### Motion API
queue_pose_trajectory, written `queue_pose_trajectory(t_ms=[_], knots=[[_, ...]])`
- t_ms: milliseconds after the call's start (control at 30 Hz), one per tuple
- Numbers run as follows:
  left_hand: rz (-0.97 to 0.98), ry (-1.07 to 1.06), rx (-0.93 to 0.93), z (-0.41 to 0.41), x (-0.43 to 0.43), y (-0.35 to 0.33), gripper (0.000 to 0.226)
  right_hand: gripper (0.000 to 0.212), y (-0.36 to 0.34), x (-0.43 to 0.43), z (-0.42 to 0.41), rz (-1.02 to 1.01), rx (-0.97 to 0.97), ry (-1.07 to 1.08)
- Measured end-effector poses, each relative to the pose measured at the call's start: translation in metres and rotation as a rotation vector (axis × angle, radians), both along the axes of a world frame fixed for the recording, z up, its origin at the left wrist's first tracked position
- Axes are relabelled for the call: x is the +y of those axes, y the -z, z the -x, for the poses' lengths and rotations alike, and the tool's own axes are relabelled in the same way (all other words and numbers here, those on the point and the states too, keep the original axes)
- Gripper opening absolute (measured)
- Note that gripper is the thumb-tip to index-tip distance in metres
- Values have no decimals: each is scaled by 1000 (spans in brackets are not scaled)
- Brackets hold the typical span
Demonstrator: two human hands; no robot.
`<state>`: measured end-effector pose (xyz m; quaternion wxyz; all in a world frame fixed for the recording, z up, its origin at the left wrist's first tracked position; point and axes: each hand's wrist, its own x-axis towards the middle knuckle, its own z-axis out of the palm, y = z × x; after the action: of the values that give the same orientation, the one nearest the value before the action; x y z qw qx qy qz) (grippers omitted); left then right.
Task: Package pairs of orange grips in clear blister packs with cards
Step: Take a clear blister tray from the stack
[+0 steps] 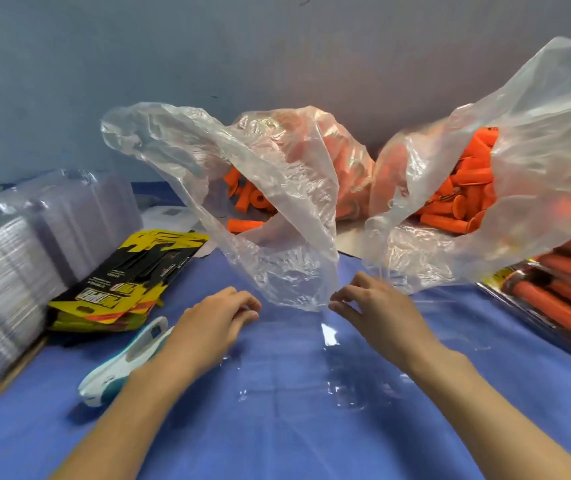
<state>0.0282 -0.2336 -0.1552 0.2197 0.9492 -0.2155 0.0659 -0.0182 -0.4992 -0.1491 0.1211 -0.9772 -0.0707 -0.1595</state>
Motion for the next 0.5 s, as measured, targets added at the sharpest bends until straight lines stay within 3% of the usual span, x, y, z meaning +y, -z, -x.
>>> queue_pose_trajectory(t_ms=[200, 300, 500], knots=[[53, -33, -92, 9, 0, 12, 5, 31, 19, 0, 2, -6, 10, 110], [59, -40, -103, 12, -2, 12, 2, 40, 23, 0, 2, 122, 30, 142], [12, -25, -206, 19, -5, 12, 2, 29, 17, 5, 10, 168, -140, 146]])
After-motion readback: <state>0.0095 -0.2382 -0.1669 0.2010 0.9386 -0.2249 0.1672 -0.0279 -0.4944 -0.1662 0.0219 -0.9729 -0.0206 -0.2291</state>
